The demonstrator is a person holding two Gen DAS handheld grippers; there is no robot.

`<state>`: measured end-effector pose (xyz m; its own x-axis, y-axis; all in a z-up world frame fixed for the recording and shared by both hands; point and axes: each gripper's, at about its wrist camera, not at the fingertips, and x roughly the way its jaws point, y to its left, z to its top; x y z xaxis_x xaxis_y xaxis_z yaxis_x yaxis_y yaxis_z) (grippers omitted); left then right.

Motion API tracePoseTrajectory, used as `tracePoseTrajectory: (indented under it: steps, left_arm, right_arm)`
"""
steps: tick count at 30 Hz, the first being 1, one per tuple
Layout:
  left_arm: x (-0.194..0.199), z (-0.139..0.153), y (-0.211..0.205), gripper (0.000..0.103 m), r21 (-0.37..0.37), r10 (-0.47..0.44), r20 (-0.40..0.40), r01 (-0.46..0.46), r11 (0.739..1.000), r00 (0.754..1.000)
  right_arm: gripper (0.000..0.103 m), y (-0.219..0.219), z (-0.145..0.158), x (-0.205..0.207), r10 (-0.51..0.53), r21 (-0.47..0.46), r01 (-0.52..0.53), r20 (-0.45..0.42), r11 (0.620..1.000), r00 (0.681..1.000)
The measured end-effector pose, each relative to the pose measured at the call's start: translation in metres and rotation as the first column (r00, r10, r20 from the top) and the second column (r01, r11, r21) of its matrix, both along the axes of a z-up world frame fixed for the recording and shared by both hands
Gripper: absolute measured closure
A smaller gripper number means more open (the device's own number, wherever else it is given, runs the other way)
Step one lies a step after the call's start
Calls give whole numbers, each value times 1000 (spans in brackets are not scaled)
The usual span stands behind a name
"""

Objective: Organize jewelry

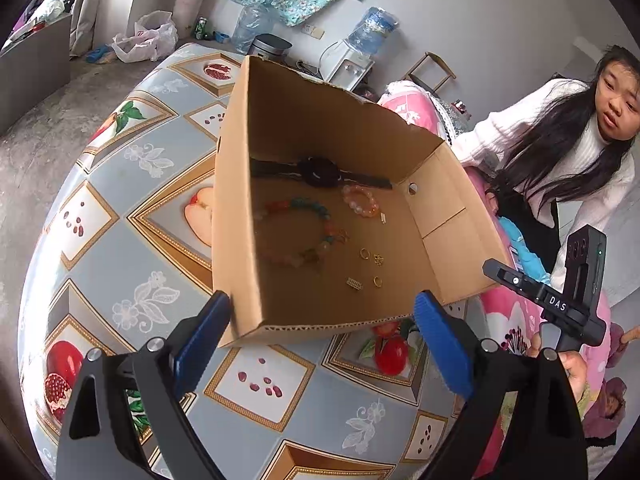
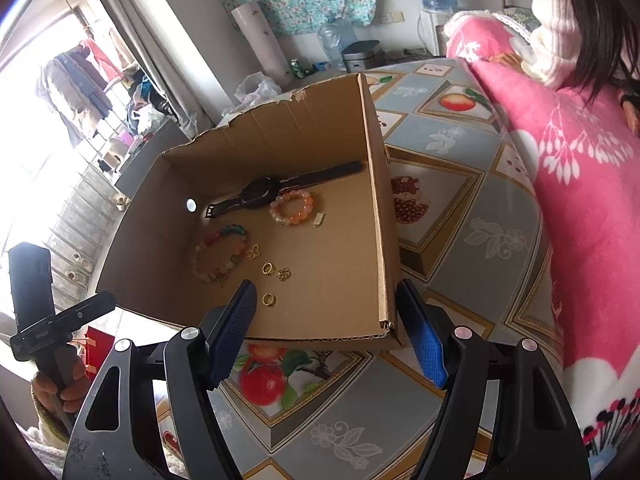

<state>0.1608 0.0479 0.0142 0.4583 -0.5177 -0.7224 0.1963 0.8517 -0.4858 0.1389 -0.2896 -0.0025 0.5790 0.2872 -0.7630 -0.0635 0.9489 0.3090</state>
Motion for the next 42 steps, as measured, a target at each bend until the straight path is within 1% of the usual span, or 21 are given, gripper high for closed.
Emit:
tracePoseTrajectory:
  steps: [5, 12, 13, 15, 17, 19, 20, 24, 28, 30, 32, 34, 38, 42]
  left_arm:
    - [-12, -1, 3, 13, -12, 5, 1, -5, 1000, 1000]
    - [-9, 0, 4, 13, -6, 4, 16, -4, 1000, 1000]
    - [-10, 2, 4, 13, -1, 5, 34, -5, 1000, 999]
    - [-16, 8, 5, 12, 34, 21, 74, -24, 999, 997]
    - [-23, 16, 5, 12, 90, 38, 132, -51, 995, 991]
    - [-34, 25, 8, 12, 129, 53, 198, -79, 988, 979]
    - [-40, 30, 8, 11, 141, 54, 231, -88, 986, 971]
    - [-63, 47, 2, 6, 156, 31, 326, -86, 984, 945]
    - [-83, 61, -9, 6, 166, 1, 397, -73, 983, 918]
    - [-90, 63, -14, 5, 164, 0, 411, -74, 984, 912]
    - [-95, 63, -22, 5, 176, 5, 418, -86, 981, 909]
    - [-100, 59, -28, 5, 194, 11, 413, -100, 976, 911]
    - [-106, 53, -40, 5, 230, 16, 404, -118, 966, 915]
    - [-107, 48, -45, 5, 276, 79, 414, -208, 939, 907]
  right_arm:
    - [33, 1, -2, -9, 2, -7, -2, -1, 1000, 1000]
    - [33, -1, -3, -7, -11, -16, 11, 5, 1000, 1000]
    - [33, 0, -3, -8, -12, -23, 13, 13, 1000, 1000]
    - [33, 2, -1, -13, -18, -39, 20, 30, 999, 999]
    - [29, 3, 2, -20, -30, -42, 32, 54, 999, 998]
    - [24, 3, 7, -30, -45, -41, 49, 91, 998, 995]
    - [23, 3, 10, -35, -50, -43, 55, 112, 998, 992]
    - [19, 12, 24, -60, -53, -107, 74, 184, 992, 982]
    - [14, 25, 31, -80, -34, -165, 73, 230, 984, 973]
    - [11, 32, 31, -87, -19, -192, 67, 241, 979, 970]
    - [10, 41, 29, -95, 1, -222, 55, 247, 974, 969]
    - [9, 48, 23, -98, 13, -242, 46, 239, 969, 971]
    - [8, 56, 14, -103, 23, -254, 35, 222, 967, 975]
    - [8, 59, 10, -102, 7, -266, 52, 217, 963, 976]
